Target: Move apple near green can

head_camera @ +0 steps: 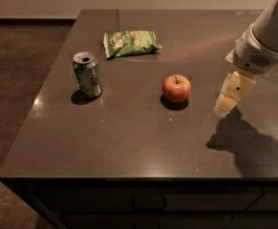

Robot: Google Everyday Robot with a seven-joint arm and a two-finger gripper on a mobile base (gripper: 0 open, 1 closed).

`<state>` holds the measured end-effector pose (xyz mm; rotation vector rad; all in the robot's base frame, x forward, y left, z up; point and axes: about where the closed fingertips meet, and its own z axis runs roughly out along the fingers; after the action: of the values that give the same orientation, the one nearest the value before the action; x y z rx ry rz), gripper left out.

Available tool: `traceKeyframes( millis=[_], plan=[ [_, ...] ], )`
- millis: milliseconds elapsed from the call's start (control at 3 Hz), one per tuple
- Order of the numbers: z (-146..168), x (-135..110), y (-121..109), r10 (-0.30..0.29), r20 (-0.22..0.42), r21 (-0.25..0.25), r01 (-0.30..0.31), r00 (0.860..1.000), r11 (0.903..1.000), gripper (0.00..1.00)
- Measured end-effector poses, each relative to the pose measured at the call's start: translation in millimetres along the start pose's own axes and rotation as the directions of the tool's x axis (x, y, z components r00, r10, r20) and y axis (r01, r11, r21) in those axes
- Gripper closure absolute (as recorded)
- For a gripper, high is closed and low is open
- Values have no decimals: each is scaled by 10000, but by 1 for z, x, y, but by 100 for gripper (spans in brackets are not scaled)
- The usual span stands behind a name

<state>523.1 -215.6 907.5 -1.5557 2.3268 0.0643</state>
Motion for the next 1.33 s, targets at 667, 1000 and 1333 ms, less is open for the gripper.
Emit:
traceKeyframes(
  millis=[667, 1000, 1333],
  plan=[
    [43, -28, -12, -95, 507, -296, 110, 9987, 9995, 0],
    [64, -43, -12, -183, 647, -507, 216, 9977, 9985, 0],
    [80, -53, -10, -270, 700, -677, 317, 9972, 9972, 0]
  ],
)
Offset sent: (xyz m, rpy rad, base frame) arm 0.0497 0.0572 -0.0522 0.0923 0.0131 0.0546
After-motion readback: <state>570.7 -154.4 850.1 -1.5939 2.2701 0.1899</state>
